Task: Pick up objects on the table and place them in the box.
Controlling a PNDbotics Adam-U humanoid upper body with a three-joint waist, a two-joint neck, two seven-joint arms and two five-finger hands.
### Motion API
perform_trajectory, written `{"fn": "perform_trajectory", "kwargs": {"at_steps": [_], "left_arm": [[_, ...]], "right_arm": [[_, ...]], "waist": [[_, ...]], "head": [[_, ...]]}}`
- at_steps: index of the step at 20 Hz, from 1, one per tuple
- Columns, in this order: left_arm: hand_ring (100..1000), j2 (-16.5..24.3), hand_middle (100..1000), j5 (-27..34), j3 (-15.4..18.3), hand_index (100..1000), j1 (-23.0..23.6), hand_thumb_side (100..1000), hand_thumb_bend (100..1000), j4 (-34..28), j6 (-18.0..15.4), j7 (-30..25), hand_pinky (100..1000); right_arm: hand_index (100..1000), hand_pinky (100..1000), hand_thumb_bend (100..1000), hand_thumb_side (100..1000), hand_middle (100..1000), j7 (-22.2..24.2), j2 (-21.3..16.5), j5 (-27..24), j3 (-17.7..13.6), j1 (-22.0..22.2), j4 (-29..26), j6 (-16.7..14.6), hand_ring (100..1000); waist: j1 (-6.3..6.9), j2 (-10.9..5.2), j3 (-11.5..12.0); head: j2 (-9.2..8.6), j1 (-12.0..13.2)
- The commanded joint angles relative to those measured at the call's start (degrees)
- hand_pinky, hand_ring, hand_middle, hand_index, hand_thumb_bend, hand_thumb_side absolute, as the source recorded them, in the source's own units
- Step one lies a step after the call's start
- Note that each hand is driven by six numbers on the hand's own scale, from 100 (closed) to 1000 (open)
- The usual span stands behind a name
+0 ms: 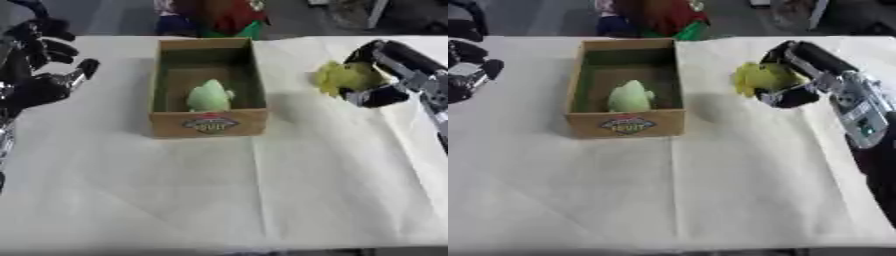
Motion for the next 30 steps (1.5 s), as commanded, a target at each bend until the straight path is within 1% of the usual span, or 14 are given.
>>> {"fn": "perform_trajectory", "kwargs": {"at_steps": [1, 6, 7, 8, 13, 15, 16, 17, 19, 21, 25, 26, 27, 30], "left_arm": [[629, 0.5, 633, 1.0, 0.1, 783, -0.2, 100, 493, -1.9, -0.3, -0.5, 683], [620, -0.8, 622, 2.2, -1.0, 779, -1.1, 100, 490, -3.1, -0.4, -1.6, 675], [619, -1.1, 622, 2.4, -1.2, 779, -1.4, 100, 490, -3.2, -0.4, -1.8, 674], [618, -1.4, 621, 2.6, -1.4, 779, -1.6, 100, 490, -3.4, -0.4, -2.0, 673], [616, -2.7, 619, 3.2, -2.3, 779, -2.5, 100, 488, -3.6, -0.2, -3.0, 671], [616, -3.0, 618, 3.3, -2.5, 779, -2.6, 100, 487, -3.6, -0.1, -3.3, 670], [616, -3.1, 618, 3.4, -2.6, 779, -2.6, 100, 487, -3.6, -0.1, -3.4, 670], [615, -3.2, 618, 3.4, -2.6, 779, -2.6, 100, 486, -3.6, -0.1, -3.5, 669], [615, -3.4, 618, 3.5, -2.6, 779, -2.6, 100, 486, -3.6, -0.1, -3.5, 669], [616, -3.4, 619, 3.6, -2.6, 780, -2.6, 100, 485, -3.5, 0.0, -3.5, 669], [616, -3.4, 620, 3.6, -2.5, 781, -2.4, 100, 484, -3.3, 0.1, -3.6, 669], [616, -3.3, 619, 3.6, -2.4, 781, -2.2, 100, 484, -3.3, 0.1, -3.6, 669], [616, -3.2, 619, 3.6, -2.3, 781, -2.1, 100, 484, -3.2, 0.1, -3.5, 668], [617, -2.9, 620, 3.5, -2.1, 781, -1.7, 100, 482, -3.1, 0.1, -3.4, 668]], "right_arm": [[681, 625, 296, 279, 483, 0.6, 0.9, 0.0, 0.0, -4.4, -0.1, 0.1, 498], [692, 627, 284, 270, 490, 0.6, 8.2, 4.8, -0.1, -9.3, 7.3, -0.7, 511], [693, 627, 305, 303, 489, 0.2, 9.8, 6.1, -0.4, -10.0, 8.9, -0.8, 511], [694, 626, 275, 261, 489, -0.2, 11.5, 7.2, -0.7, -10.6, 10.4, -1.1, 511], [702, 626, 281, 251, 500, -3.6, 18.8, 14.2, -3.0, -12.7, 17.1, -0.5, 514], [775, 642, 382, 238, 565, -5.2, 20.7, 16.8, -3.6, -13.0, 18.9, -0.3, 552], [834, 670, 434, 205, 662, -6.0, 21.5, 18.1, -3.7, -13.1, 19.4, -0.3, 642], [884, 712, 422, 165, 774, -6.8, 22.1, 19.4, -3.7, -13.2, 19.7, -0.3, 764], [929, 764, 407, 106, 853, -8.0, 22.8, 21.7, -3.5, -13.2, 19.8, -0.8, 843], [957, 804, 392, 100, 910, -8.9, 23.0, 23.2, -3.2, -13.2, 19.2, -1.4, 898], [951, 802, 382, 100, 894, -10.4, 21.7, 22.1, -3.3, -13.1, 17.1, -2.2, 889], [945, 797, 303, 100, 882, -10.5, 20.8, 21.2, -3.5, -13.1, 16.4, -2.1, 879], [943, 795, 383, 100, 876, -10.7, 19.7, 20.2, -3.8, -13.3, 15.7, -1.7, 875], [941, 798, 391, 100, 873, -10.8, 16.3, 18.2, -4.5, -13.8, 14.5, -0.2, 874]], "waist": [[0.06, -0.97, 0.4], [0.08, -0.91, 2.9], [0.11, -0.9, 3.4], [0.16, -0.89, 4.0], [0.31, -0.87, 6.4], [0.37, -0.85, 7.1], [0.4, -0.82, 7.3], [0.41, -0.8, 7.5], [0.41, -0.75, 7.6], [0.38, -0.73, 7.5], [0.39, -0.72, 7.1], [0.38, -0.74, 7.0], [0.34, -0.76, 6.8], [0.15, -0.84, 6.1]], "head": [[0.27, -0.5], [0.27, -1.4], [0.27, -1.6], [0.27, -1.8], [0.27, -3.1], [0.27, -3.5], [0.27, -3.6], [0.27, -3.8], [0.27, -3.9], [0.27, -3.8], [0.27, -3.5], [0.27, -3.4], [0.27, -3.3], [0.27, -3.1]]}}
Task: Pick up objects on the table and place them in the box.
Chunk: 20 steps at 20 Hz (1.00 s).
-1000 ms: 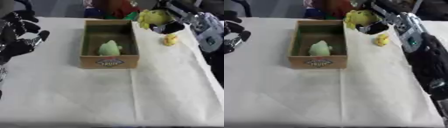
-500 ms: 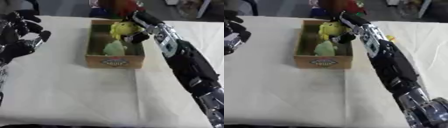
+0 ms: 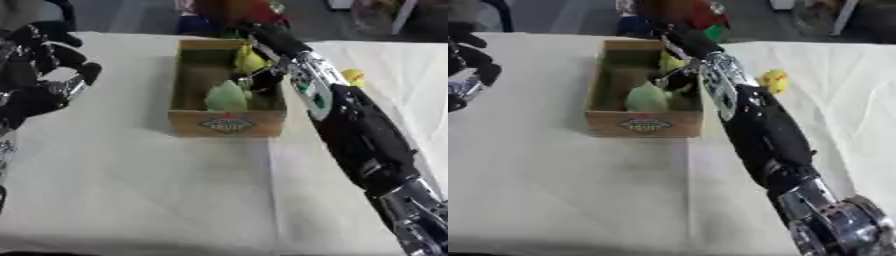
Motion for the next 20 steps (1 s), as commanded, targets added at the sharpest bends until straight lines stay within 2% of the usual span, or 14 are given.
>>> {"fn": "perform_trajectory", "kwargs": {"at_steps": [1, 6, 9, 14, 20], "left_arm": [[617, 1.2, 620, 0.1, 0.9, 781, -0.2, 100, 482, -0.5, 0.0, 0.0, 668], [617, 1.5, 621, -0.1, 1.1, 781, 0.1, 100, 481, -0.4, 0.0, 0.0, 667], [617, 1.6, 621, -0.2, 1.3, 781, 0.3, 100, 481, -0.5, -0.1, 0.0, 668], [618, 1.5, 621, -0.2, 1.4, 782, 0.5, 100, 480, -0.5, -0.1, -0.1, 668], [618, 1.5, 621, -0.2, 1.5, 782, 0.7, 100, 479, -0.5, -0.1, -0.3, 669]], "right_arm": [[941, 799, 393, 100, 874, -0.4, -4.9, -1.8, -1.2, -1.9, -2.2, 1.6, 874], [935, 790, 400, 100, 856, -1.7, -10.5, -1.7, -4.2, -1.1, 0.2, 5.4, 863], [921, 778, 403, 100, 842, -3.4, -12.3, -1.3, -6.6, -0.2, 3.5, 8.7, 857], [908, 772, 411, 100, 829, -6.3, -13.0, -0.4, -9.5, 0.6, 10.3, 14.1, 848], [901, 774, 418, 124, 826, -7.0, -13.0, 0.6, -10.4, 1.2, 15.4, 16.6, 846]], "waist": [[0.01, -0.85, -0.4], [-0.12, -0.87, -1.3], [-0.1, -0.85, -1.5], [0.09, -0.86, -1.6], [0.25, -0.82, -1.5]], "head": [[0.27, 0.4], [0.27, 0.9], [0.27, 1.2], [0.27, 1.2], [0.27, 1.0]]}}
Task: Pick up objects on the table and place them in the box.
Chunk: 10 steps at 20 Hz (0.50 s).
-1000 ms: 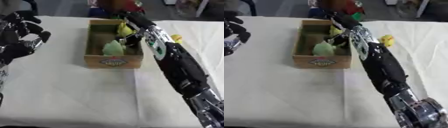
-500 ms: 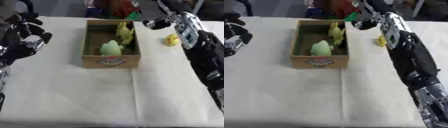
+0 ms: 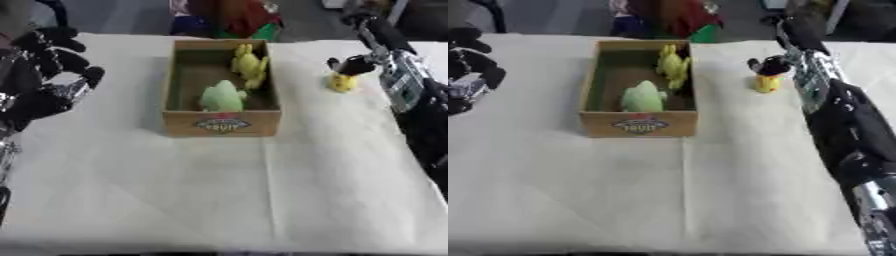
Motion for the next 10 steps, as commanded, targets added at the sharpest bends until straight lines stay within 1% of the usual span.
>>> {"fn": "perform_trajectory", "kwargs": {"at_steps": [1, 5, 6, 7, 10], "left_arm": [[618, 1.3, 621, 0.0, 0.8, 782, -0.5, 100, 479, -0.9, -0.1, -0.1, 669], [618, 1.3, 621, 0.1, 0.7, 783, -0.5, 100, 478, -0.9, -0.1, -0.3, 669], [618, 1.2, 621, 0.1, 0.7, 783, -0.4, 100, 478, -0.9, -0.1, -0.3, 669], [618, 1.2, 622, 0.1, 0.8, 783, -0.4, 100, 478, -0.9, -0.1, -0.3, 669], [618, 1.2, 622, 0.1, 0.8, 783, -0.4, 100, 477, -1.0, -0.1, -0.3, 669]], "right_arm": [[902, 774, 419, 126, 826, -0.4, -1.8, 0.7, -0.6, -0.9, 1.3, 1.0, 846], [899, 772, 424, 157, 825, -0.7, -1.7, 1.5, -0.8, -0.7, 2.8, 2.3, 843], [899, 771, 456, 100, 824, -0.8, -1.7, 1.8, -0.8, -0.7, 3.1, 2.8, 841], [897, 768, 428, 181, 823, -0.8, -1.7, 2.3, -0.8, -0.6, 3.5, 3.4, 839], [887, 756, 436, 229, 817, -0.6, -1.7, 3.3, -1.0, -0.4, 4.6, 5.5, 825]], "waist": [[0.11, -0.81, 0.0], [0.13, -0.78, 0.0], [0.14, -0.78, 0.0], [0.16, -0.76, 0.1], [0.24, -0.75, 0.1]], "head": [[0.27, 0.0], [0.27, 0.0], [0.27, 0.0], [0.27, 0.0], [0.27, 0.0]]}}
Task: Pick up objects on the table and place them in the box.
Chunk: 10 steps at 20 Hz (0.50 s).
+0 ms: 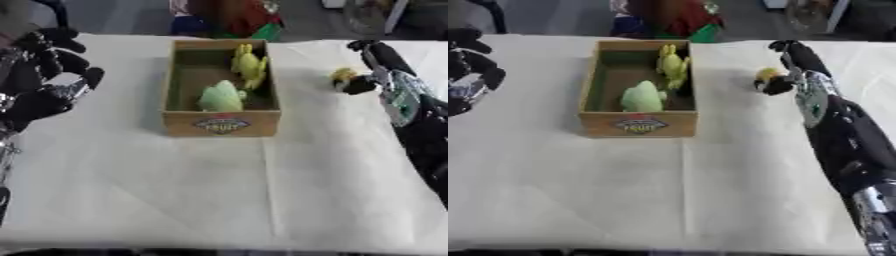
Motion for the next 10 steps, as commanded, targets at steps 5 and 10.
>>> {"fn": "perform_trajectory", "kwargs": {"at_steps": [5, 10], "left_arm": [[619, 1.2, 622, 0.2, 0.8, 783, -0.4, 100, 470, -1.0, -0.1, -0.2, 668], [619, 1.2, 623, 0.2, 0.8, 782, -0.4, 100, 464, -1.1, -0.1, -0.2, 668]], "right_arm": [[831, 717, 443, 257, 749, 0.6, -1.7, 2.0, -0.6, -0.6, 1.3, 3.8, 773], [717, 655, 382, 293, 598, -0.7, -1.5, 1.9, -0.7, -0.4, 1.1, 4.6, 672]], "waist": [[0.32, -0.71, 0.1], [0.42, -0.73, 0.1]], "head": [[0.27, 0.1], [0.27, 0.1]]}}
